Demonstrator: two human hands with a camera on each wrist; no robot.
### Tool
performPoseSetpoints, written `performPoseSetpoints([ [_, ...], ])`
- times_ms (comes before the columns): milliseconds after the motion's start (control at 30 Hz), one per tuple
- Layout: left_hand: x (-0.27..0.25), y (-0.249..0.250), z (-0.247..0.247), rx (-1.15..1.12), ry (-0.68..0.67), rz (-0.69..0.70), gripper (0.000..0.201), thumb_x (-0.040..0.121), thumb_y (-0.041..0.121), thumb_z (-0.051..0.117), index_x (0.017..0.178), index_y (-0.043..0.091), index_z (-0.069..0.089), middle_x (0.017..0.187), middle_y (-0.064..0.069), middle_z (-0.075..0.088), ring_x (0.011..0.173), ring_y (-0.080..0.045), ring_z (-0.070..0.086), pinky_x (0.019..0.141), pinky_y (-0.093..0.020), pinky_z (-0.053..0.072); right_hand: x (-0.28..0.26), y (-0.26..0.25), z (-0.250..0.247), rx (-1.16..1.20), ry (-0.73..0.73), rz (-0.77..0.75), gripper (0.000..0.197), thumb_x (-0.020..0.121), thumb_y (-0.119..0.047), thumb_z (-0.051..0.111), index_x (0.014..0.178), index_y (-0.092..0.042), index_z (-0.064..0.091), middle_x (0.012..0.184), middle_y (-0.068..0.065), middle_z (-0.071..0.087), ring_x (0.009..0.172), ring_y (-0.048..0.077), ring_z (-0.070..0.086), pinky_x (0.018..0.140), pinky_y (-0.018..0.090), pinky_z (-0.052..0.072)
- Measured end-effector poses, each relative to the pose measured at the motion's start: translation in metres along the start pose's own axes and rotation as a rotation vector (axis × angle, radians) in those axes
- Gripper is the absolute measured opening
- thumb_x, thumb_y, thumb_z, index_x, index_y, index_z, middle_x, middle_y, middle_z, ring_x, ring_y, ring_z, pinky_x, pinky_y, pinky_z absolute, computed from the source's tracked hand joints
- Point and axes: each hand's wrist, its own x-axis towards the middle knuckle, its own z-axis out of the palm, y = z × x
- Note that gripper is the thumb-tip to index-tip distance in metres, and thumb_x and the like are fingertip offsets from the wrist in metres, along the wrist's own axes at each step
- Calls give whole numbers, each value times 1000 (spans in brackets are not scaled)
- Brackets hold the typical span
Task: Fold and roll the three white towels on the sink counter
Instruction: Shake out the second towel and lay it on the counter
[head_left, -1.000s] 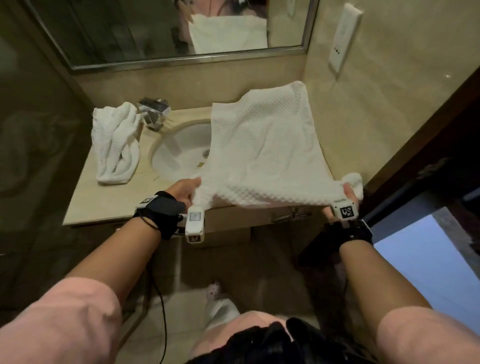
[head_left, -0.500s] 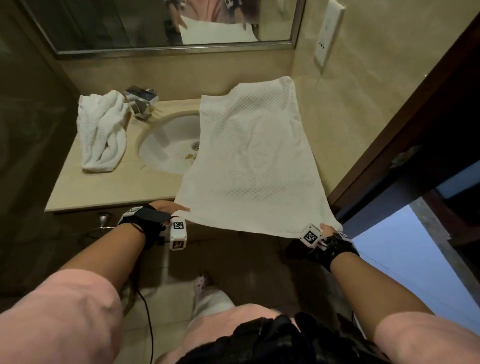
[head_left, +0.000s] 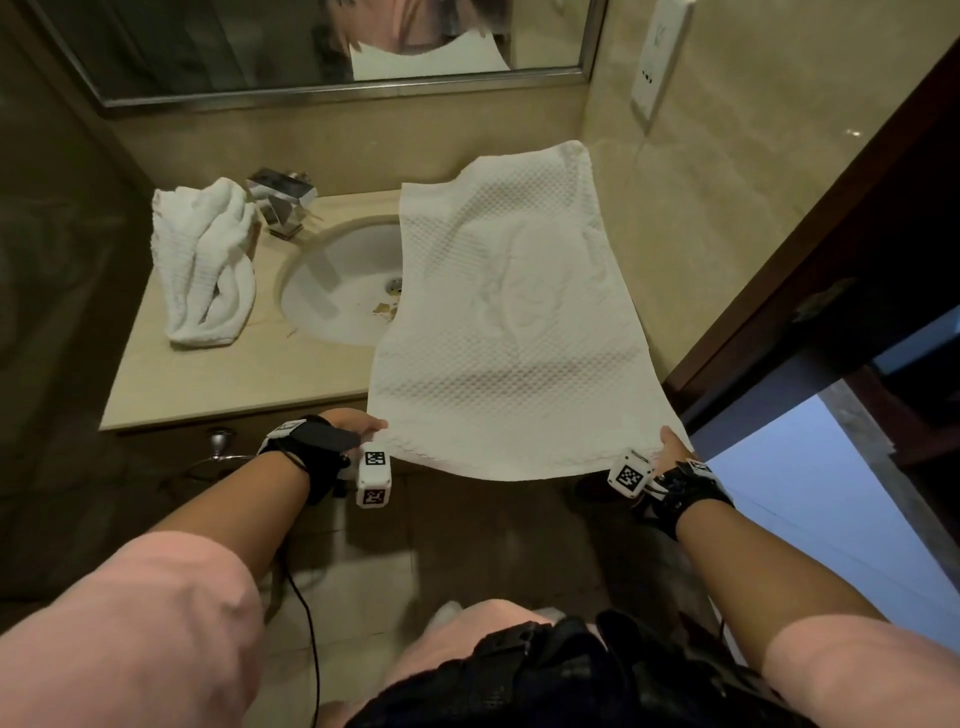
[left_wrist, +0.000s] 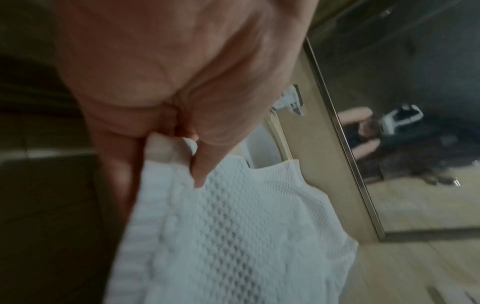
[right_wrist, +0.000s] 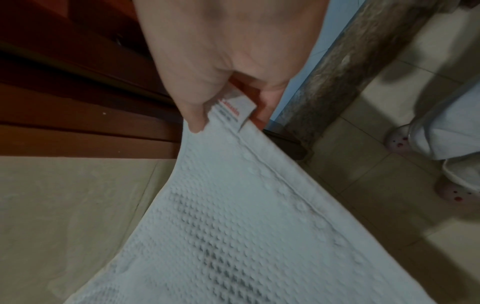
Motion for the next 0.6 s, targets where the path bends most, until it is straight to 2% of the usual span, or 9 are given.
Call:
performPoseSetpoints([
  [33, -2, 2, 0, 8, -12, 19, 19, 98, 22, 53, 92, 4, 54, 71, -7, 54, 60, -19, 47, 57, -29, 36, 13, 4, -1, 0, 9, -16, 72, 85, -58, 55, 142, -18, 37, 140, 10, 49, 118, 33, 54, 89, 48, 48],
  [100, 2, 5, -1, -1, -31, 81, 16, 97, 21, 55, 93, 6, 52, 65, -6, 52, 60, -20, 48, 55, -30, 42, 36, 12, -3, 27, 37, -38, 70, 83, -63, 50, 135, -17, 45, 135, 11, 54, 114, 35, 57, 94, 50, 47],
  [167, 7, 8, -2, -165, -130, 95, 16, 95, 15, 57, 100, 0, 58, 74, -9, 63, 71, -24, 61, 58, -30, 54, -5, 4, 2, 20, 39, -32, 64, 92, -56, 45, 139, -14, 41, 138, 12, 50, 119, 34, 54, 95, 44, 46],
  [200, 5, 10, -2, -231, -190, 90, 16, 95, 12, 57, 101, -2, 61, 80, -11, 68, 76, -25, 66, 59, -27, 57, -14, 3, 5, 3, 45, -58, 60, 96, -51, 43, 141, -12, 40, 138, 12, 49, 118, 33, 54, 91, 41, 47],
  [300, 0, 13, 2, -301, -273, 108, 11, 95, -2, 51, 88, 0, 60, 89, -12, 67, 66, -20, 68, 48, -25, 56, -15, 3, 9, 64, 35, -192, 43, 101, -31, 43, 136, -6, 47, 129, 12, 57, 101, 28, 57, 72, 32, 43],
  [367, -2, 14, 4, -363, -268, 128, 7, 92, -7, 53, 91, -1, 58, 104, -16, 63, 76, -22, 66, 49, -29, 58, -13, 1, 10, 92, 37, -190, 38, 100, -22, 46, 134, -5, 51, 106, 13, 64, 82, 26, 58, 64, 30, 42],
  [433, -3, 16, 4, -374, -248, 138, 5, 91, -6, 55, 89, -1, 57, 97, -16, 63, 66, -19, 66, 43, -24, 54, -12, 0, 12, 133, 63, -165, 34, 97, -20, 53, 127, -5, 55, 72, 8, 54, 56, 17, 44, 50, 28, 37],
  [467, -5, 18, 6, -385, -242, 149, 6, 91, -5, 56, 87, 0, 57, 89, -14, 64, 57, -16, 65, 43, -22, 53, -9, 0, 13, 131, 80, -170, 33, 95, -19, 56, 125, -5, 56, 66, 5, 48, 52, 15, 39, 48, 27, 35],
  [600, -9, 38, 20, -450, -186, 269, 12, 83, -3, 67, 84, 5, 57, 86, -10, 63, 69, -16, 61, 58, -21, 55, -6, -6, 12, 74, 53, -247, 31, 91, -18, 62, 116, -1, 59, 64, 4, 49, 51, 13, 41, 47, 25, 38],
])
